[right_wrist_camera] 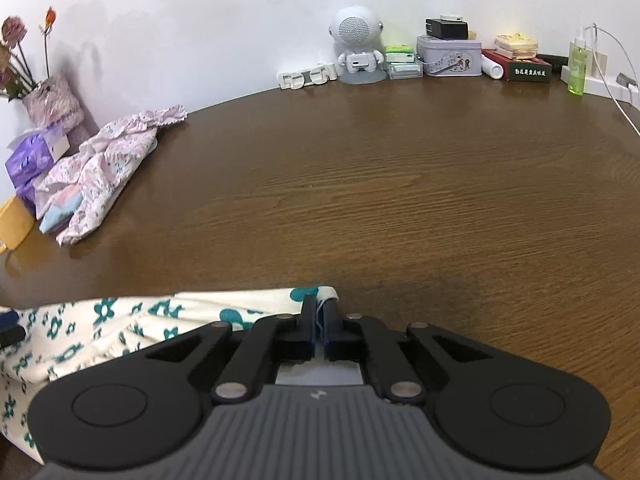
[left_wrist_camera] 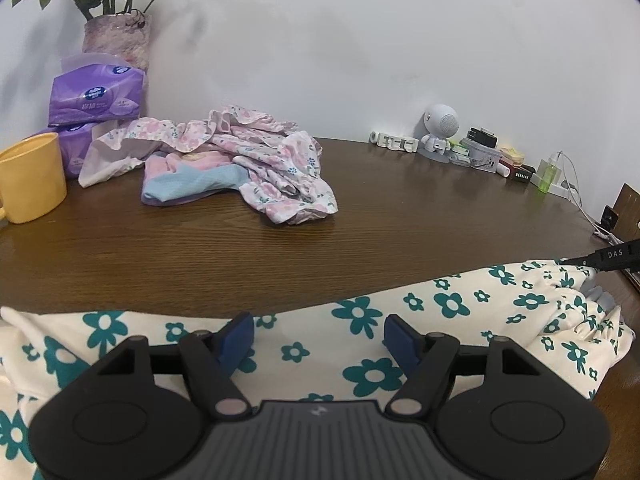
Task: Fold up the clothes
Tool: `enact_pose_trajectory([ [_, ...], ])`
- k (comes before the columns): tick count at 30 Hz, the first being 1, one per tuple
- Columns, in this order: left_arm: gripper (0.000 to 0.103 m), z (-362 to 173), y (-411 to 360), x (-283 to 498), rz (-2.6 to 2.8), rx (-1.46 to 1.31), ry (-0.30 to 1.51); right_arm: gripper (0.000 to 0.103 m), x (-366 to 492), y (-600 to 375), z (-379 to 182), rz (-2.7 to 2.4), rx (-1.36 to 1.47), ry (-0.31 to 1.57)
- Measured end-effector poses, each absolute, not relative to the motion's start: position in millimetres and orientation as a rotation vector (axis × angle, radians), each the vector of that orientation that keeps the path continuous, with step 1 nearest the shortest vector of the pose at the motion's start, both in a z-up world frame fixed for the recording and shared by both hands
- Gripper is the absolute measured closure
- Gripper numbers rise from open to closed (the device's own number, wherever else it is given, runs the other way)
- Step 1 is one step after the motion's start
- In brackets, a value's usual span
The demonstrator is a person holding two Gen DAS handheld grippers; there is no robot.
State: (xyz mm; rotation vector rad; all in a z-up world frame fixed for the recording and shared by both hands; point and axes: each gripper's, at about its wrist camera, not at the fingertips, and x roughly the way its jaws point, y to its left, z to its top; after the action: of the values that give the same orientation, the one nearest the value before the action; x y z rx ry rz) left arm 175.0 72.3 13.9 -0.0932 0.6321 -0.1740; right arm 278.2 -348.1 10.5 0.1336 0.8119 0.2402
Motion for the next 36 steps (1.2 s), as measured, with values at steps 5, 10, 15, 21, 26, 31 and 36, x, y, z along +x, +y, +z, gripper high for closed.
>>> enact_pose_trajectory([
  [5,0.032,16,74,172,-0.173,-0.112,0.619,0.094,277,-343,12,0.24,0.103,0.798],
  [10,0.032,39,94,151,-0.155,-0.199,0.568,0.063,269,-350,24,0.255,0.161,0.759],
  [15,0.032,57,131,127,-0.057,-0.24,0.547,0.063,252,-341,45,0.252,0.123,0.669],
  [21,0.035,58,162,124,-0.006,-0.282,0.599,0.058,238,-300,57,0.377,0.069,0.619],
  [26,0.047,59,189,122,0.036,-0.317,0.642,0.056,228,-257,54,0.468,0.008,0.615],
  [31,0.052,59,205,118,0.057,-0.316,0.662,0.056,213,-215,49,0.554,-0.058,0.601],
  [36,0.055,59,207,113,0.044,-0.259,0.648,0.055,202,-176,46,0.643,-0.125,0.595],
])
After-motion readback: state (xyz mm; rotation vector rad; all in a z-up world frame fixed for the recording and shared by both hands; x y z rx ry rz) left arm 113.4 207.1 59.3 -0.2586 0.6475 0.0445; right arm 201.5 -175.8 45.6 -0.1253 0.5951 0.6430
